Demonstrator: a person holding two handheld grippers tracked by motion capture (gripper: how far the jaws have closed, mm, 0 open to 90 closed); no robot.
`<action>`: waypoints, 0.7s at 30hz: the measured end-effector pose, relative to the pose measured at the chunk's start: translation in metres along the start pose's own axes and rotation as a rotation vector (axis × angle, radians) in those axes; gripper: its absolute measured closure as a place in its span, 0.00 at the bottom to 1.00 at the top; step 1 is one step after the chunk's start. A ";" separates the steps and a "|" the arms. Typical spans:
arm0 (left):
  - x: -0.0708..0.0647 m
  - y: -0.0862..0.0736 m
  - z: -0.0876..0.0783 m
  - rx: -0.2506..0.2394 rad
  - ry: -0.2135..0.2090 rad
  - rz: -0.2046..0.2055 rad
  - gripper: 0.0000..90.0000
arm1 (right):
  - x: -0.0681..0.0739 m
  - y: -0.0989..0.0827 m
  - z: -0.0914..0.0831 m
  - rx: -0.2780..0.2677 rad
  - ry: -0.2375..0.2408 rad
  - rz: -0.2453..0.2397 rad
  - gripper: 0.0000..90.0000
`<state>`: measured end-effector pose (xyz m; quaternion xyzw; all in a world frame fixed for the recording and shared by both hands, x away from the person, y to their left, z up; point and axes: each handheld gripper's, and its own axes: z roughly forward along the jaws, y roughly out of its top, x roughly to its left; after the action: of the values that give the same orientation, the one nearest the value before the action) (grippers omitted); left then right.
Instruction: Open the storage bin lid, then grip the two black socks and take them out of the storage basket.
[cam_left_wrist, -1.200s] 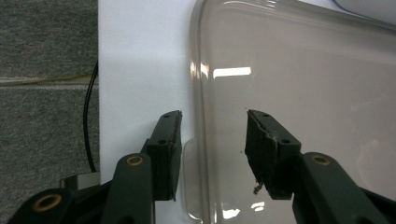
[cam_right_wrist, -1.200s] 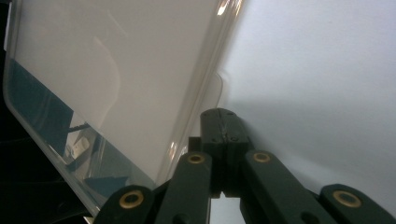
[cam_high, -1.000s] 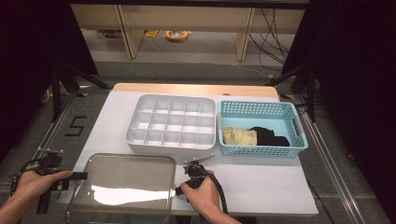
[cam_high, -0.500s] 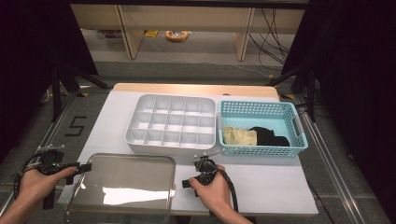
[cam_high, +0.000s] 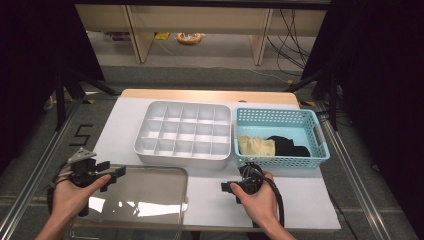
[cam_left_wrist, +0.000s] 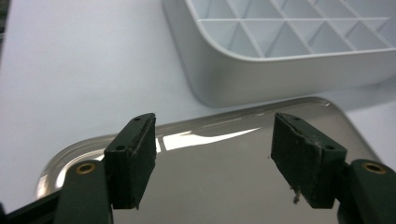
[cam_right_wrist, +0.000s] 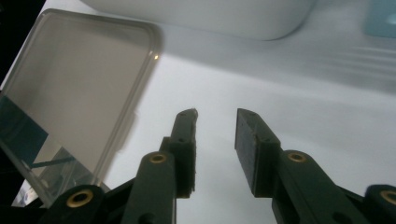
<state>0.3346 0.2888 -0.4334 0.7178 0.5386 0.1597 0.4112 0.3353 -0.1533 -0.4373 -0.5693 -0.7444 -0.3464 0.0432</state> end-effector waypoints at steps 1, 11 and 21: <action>-0.004 -0.001 0.003 -0.019 -0.006 -0.021 0.33 | -0.004 -0.001 -0.002 -0.004 -0.005 -0.024 0.75; -0.011 -0.005 0.004 -0.041 0.009 0.022 0.32 | -0.016 -0.001 -0.016 -0.047 -0.022 -0.014 0.74; -0.020 -0.007 0.013 -0.026 0.022 0.071 0.34 | -0.025 0.012 -0.039 -0.108 -0.077 -0.002 0.74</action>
<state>0.3309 0.2658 -0.4426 0.7292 0.5151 0.1892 0.4088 0.3419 -0.1940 -0.4132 -0.5828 -0.7264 -0.3640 -0.0166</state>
